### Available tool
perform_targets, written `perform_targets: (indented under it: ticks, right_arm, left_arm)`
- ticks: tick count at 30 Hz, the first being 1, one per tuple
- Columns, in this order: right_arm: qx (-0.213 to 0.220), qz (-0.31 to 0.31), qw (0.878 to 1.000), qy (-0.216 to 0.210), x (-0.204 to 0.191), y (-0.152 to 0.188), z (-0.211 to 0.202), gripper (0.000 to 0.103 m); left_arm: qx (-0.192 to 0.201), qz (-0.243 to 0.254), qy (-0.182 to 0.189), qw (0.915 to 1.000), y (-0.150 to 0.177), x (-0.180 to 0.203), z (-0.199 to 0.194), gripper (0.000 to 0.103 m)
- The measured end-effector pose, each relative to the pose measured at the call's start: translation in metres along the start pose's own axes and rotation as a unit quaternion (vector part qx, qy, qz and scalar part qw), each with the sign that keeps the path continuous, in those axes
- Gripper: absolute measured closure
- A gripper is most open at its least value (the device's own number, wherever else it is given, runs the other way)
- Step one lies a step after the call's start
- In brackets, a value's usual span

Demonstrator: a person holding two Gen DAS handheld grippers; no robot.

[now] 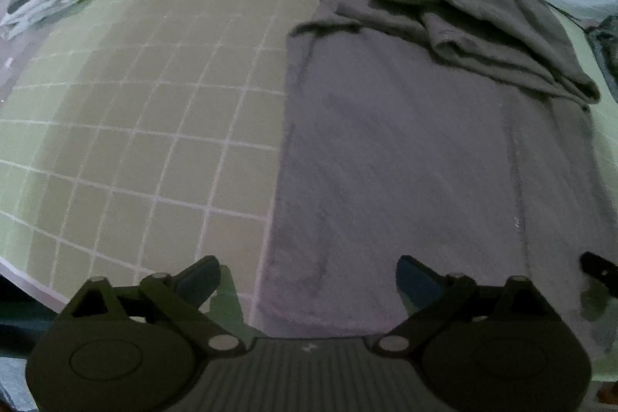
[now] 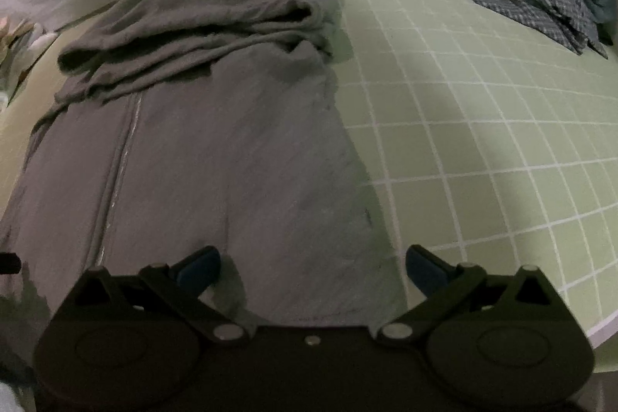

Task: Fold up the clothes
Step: 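Grasp the folded grey hoodie with both grippers, then lift the hoodie with both grippers and carry it toward the clothes stack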

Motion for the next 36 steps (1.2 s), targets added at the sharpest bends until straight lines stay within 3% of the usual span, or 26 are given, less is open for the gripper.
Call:
perform_targets:
  ticks: [2,5,6,7,9,11,12,13,14,16,18,21,24,26,28,30,31,32,33,36]
  right_arm:
    - [-0.010,-0.015,1.000,0.005,-0.006,0.003,-0.002,0.000]
    - [-0.020,-0.020,1.000,0.001,-0.010,0.006,-0.006,0.000]
    - [-0.023,-0.020,1.000,-0.001,-0.010,0.006,-0.006,0.000]
    - [-0.027,-0.021,0.999,-0.002,-0.010,0.005,-0.006,0.000]
    - [-0.033,-0.021,0.999,-0.005,-0.011,0.005,-0.006,0.001]
    - [-0.030,-0.026,0.999,-0.011,-0.013,0.002,-0.007,0.012]
    - [-0.023,-0.029,0.999,-0.022,-0.015,-0.002,-0.009,0.036]
    - [-0.020,-0.024,0.999,-0.044,-0.019,-0.006,-0.011,0.080]
    - [-0.021,-0.012,0.997,-0.072,-0.022,-0.010,-0.012,0.087]
    - [-0.010,-0.005,0.996,-0.090,-0.026,-0.021,-0.014,0.088]
    - [0.009,-0.006,0.995,-0.099,-0.027,-0.036,-0.015,0.089]
    - [0.038,0.060,0.991,-0.112,-0.016,-0.073,-0.013,0.090]
    - [0.059,0.163,0.977,-0.128,0.002,-0.119,0.000,0.089]
    - [0.074,0.229,0.962,-0.129,0.015,-0.155,0.019,0.088]
    - [0.088,0.290,0.945,-0.125,0.027,-0.189,0.037,0.076]
    - [0.105,0.336,0.929,-0.113,0.039,-0.216,0.050,0.066]
    - [0.121,0.346,0.924,-0.111,0.042,-0.225,0.049,0.052]
    - [0.138,0.342,0.924,-0.101,0.043,-0.230,0.045,0.042]
    - [0.147,0.328,0.929,-0.092,0.043,-0.230,0.043,0.027]
    - [0.152,0.284,0.944,-0.069,0.040,-0.216,0.042,0.024]
  left_arm:
    - [-0.009,0.003,0.011,0.9999,0.004,0.003,-0.002,0.016]
    - [-0.011,0.022,0.017,0.9995,0.006,0.008,-0.005,0.029]
    - [-0.005,0.023,0.018,0.9996,0.005,0.008,-0.007,0.040]
    - [-0.001,0.022,0.020,0.9996,0.003,0.007,-0.008,0.045]
    - [0.005,0.007,0.034,0.9994,-0.003,0.005,-0.008,0.074]
    - [0.009,-0.014,0.057,0.9982,-0.008,0.007,-0.009,0.085]
    - [0.015,-0.017,0.061,0.9979,-0.011,0.008,-0.011,0.086]
    - [0.023,-0.019,0.067,0.9973,-0.016,0.009,-0.013,0.087]
    - [0.030,-0.023,0.077,0.9963,-0.022,0.011,-0.015,0.088]
    - [0.044,-0.033,0.096,0.9938,-0.039,0.015,-0.022,0.088]
    - [0.071,-0.043,0.114,0.9901,-0.064,0.019,-0.030,0.089]
    - [0.108,-0.067,0.136,0.9825,-0.108,0.022,-0.035,0.089]
    - [0.148,-0.101,0.146,0.9729,-0.164,0.022,-0.029,0.089]
    - [0.172,-0.152,0.126,0.9652,-0.205,0.016,-0.017,0.086]
    - [0.168,-0.191,0.103,0.9616,-0.238,0.010,-0.008,0.078]
    - [0.191,-0.190,0.090,0.9587,-0.252,0.008,-0.013,0.058]
    - [0.205,-0.186,0.084,0.9571,-0.257,0.008,-0.017,0.050]
    - [0.213,-0.177,0.079,0.9577,-0.258,0.008,-0.018,0.037]
    - [0.214,-0.163,0.076,0.9601,-0.254,0.010,-0.017,0.034]
    - [0.184,-0.153,0.062,0.9692,-0.237,0.008,-0.001,0.034]
Point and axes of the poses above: each gripper's, at about its wrist camera, not at the fingertips, and z roughly the way its jaws point, x to its right, y to its underside, the point moved 7 cm from there along z, roughly the way its jaws point, and after that the axes turned 14 degrees about x, right-handed, at the moved point
